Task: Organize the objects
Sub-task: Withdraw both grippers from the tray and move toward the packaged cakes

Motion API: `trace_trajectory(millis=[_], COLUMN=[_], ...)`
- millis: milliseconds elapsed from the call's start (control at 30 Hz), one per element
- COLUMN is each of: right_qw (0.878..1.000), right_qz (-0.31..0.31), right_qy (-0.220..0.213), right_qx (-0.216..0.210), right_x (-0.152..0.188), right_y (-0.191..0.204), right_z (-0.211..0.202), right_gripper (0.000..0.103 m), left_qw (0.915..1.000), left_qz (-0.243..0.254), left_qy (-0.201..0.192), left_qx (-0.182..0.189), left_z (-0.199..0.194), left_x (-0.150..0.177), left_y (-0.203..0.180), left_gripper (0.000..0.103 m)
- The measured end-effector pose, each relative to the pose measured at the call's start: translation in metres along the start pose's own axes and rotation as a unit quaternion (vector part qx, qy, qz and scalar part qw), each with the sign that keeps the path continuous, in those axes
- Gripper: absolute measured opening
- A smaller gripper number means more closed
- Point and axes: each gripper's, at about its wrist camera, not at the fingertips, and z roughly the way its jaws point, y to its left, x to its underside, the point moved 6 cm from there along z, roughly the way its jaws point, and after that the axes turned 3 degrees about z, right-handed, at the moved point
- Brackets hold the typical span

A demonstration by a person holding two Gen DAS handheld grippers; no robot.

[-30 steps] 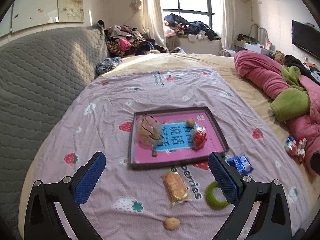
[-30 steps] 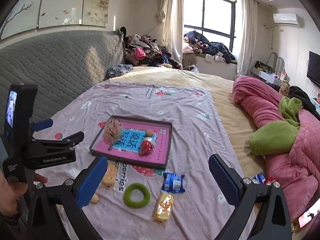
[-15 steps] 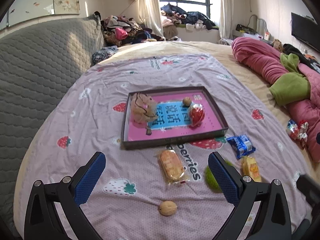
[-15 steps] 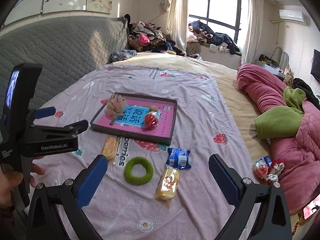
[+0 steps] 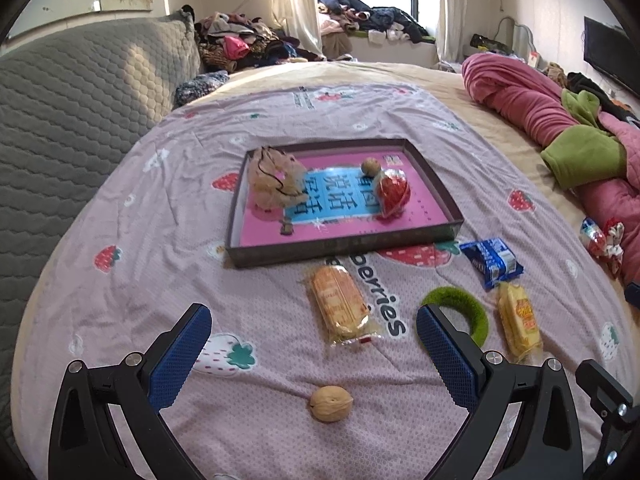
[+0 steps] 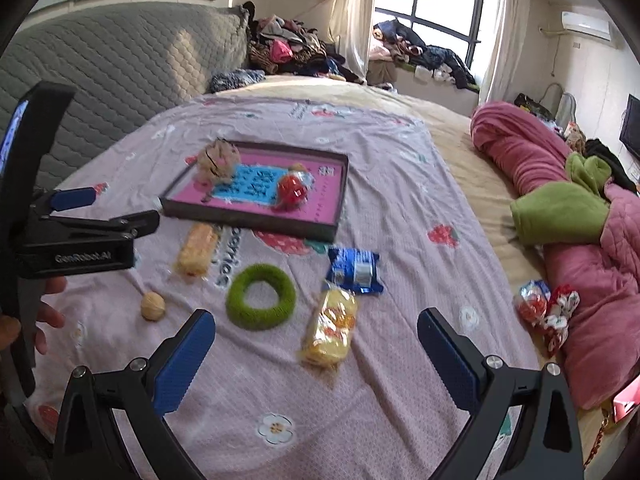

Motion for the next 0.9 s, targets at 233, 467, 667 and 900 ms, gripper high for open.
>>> trace_trajectory(millis=[233, 467, 667, 900], right_qw=[1.0, 0.999, 0.998, 0.997], right_qz=[0.005, 0.015, 0.017, 0.026], right_qy=[0.029, 0.044, 0.058, 0.069], right_qx=[0.006, 0.009, 0.01, 0.01], right_x=[0.022, 0.031, 0.035, 0.036], right_y=[-0.01, -0.018, -0.018, -0.023], right_z=[0.026, 0.047, 0.064, 0.083], right_gripper=[0.102, 0.102, 0.102, 0.102], left_qw=[0.9998, 0.9995, 0.999, 0.9984], left_qz=[0.004, 0.003, 0.001, 0.001], left_qy=[0.02, 0.031, 0.043, 0.055], left_qx=[0.006, 0.008, 0.01, 0.013], left_z=[0.025, 0.044, 0.062, 0.082], left_x=[0.013, 0.018, 0.02, 0.018], left_y=[-0.007, -0.009, -0.008, -0.009], left_gripper=[0.102, 0.102, 0.102, 0.102])
